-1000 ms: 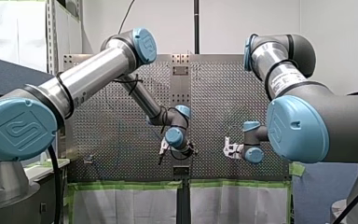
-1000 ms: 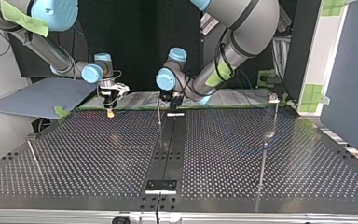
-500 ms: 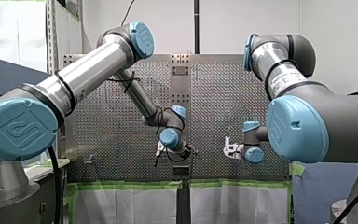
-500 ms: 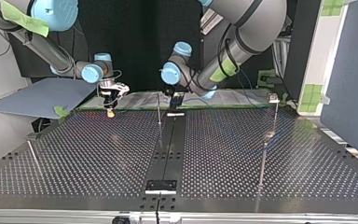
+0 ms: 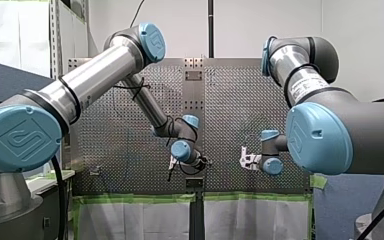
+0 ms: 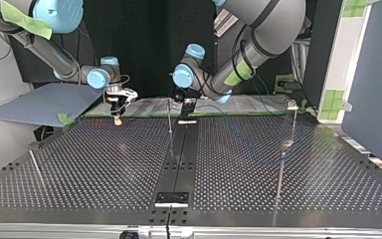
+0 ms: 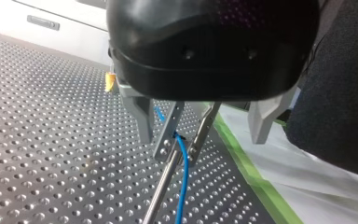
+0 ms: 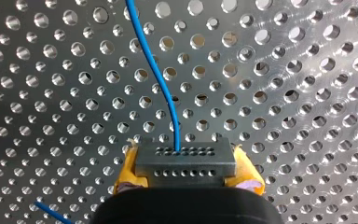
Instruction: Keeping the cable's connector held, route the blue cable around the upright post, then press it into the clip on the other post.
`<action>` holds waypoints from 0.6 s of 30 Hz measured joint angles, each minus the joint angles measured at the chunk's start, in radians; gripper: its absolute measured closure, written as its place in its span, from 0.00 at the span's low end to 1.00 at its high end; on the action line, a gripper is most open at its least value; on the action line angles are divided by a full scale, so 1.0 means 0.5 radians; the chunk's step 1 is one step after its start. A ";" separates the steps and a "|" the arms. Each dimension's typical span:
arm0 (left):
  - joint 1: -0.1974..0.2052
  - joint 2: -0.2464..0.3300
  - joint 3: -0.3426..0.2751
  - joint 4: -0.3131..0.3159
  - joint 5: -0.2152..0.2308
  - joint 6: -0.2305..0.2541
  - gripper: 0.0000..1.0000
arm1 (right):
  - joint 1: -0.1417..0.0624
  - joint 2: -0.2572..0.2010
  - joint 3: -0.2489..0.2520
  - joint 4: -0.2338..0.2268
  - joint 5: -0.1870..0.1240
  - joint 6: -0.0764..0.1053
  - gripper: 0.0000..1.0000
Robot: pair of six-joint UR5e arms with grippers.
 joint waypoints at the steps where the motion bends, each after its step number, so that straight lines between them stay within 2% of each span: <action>1: 0.000 0.000 0.000 0.000 -0.001 -0.001 0.00 | 0.000 0.000 0.000 0.000 0.000 0.000 1.00; 18: 0.001 0.000 0.000 0.001 -0.008 -0.019 0.00 | -0.002 0.000 0.000 0.003 -0.003 0.007 1.00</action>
